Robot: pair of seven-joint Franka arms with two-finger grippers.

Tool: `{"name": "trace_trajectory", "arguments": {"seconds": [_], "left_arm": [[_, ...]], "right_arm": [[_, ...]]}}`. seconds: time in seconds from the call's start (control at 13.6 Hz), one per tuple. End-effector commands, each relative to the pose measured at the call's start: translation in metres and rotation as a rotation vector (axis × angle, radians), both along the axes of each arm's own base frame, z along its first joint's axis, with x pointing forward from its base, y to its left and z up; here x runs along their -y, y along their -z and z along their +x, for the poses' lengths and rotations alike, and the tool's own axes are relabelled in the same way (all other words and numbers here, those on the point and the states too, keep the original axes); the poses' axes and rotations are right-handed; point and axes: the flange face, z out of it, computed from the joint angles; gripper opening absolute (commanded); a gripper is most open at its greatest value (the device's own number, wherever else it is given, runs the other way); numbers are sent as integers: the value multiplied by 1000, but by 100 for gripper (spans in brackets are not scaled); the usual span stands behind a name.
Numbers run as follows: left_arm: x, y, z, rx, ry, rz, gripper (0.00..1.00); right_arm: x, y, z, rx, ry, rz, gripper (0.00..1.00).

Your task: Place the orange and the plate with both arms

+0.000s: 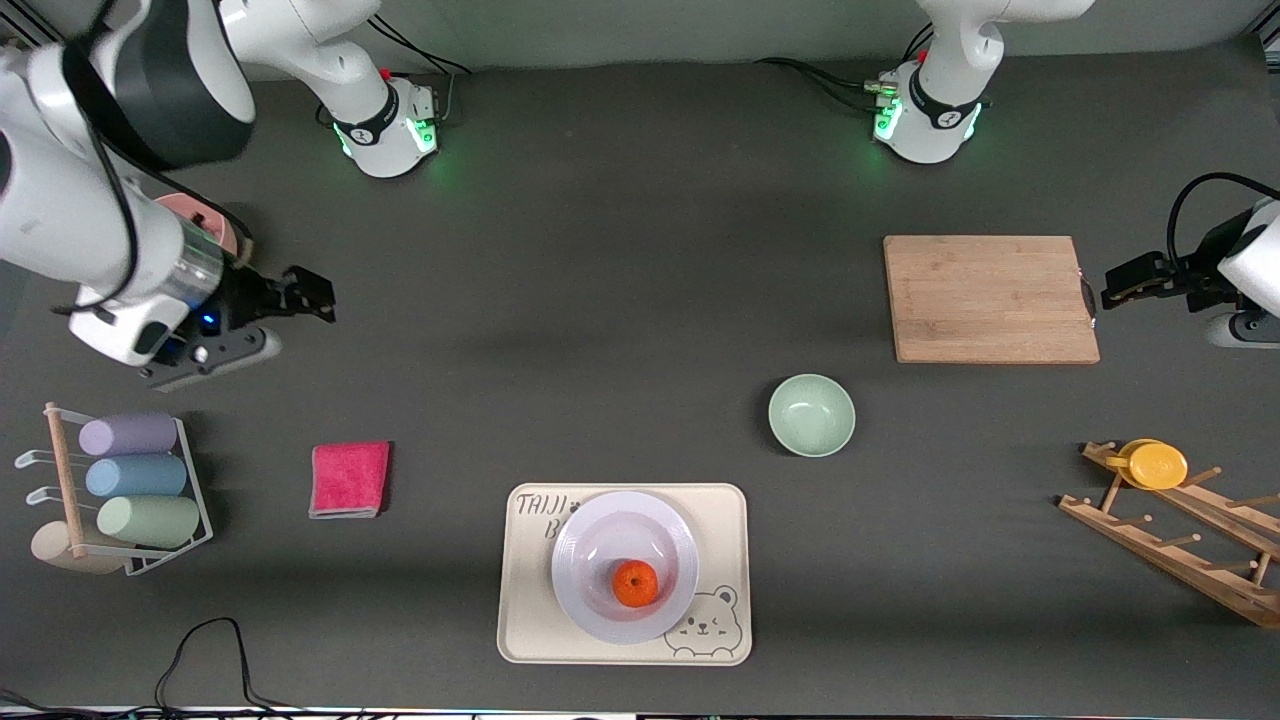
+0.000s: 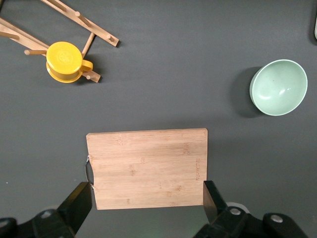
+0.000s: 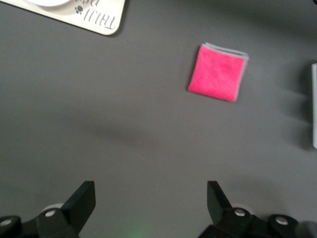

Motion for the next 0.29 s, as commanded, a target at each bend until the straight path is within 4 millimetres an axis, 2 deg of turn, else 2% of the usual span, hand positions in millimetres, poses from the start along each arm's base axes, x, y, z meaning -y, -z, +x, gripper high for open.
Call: {"name": "trace_trajectory", "arguments": {"seconds": [0.0,0.07,0.22], "left_arm": [[-1,-6,-5,6,18,5,100],[-1,-6,-5,8,19,5,100],[0,-6,-5,8,21,5,100]], "right_arm": [[11,-30,-11,1,35,-34,100],[23,-37,-14,-1,49,-28,100],[34,-40,-19,-35,58,-31,100]]}}
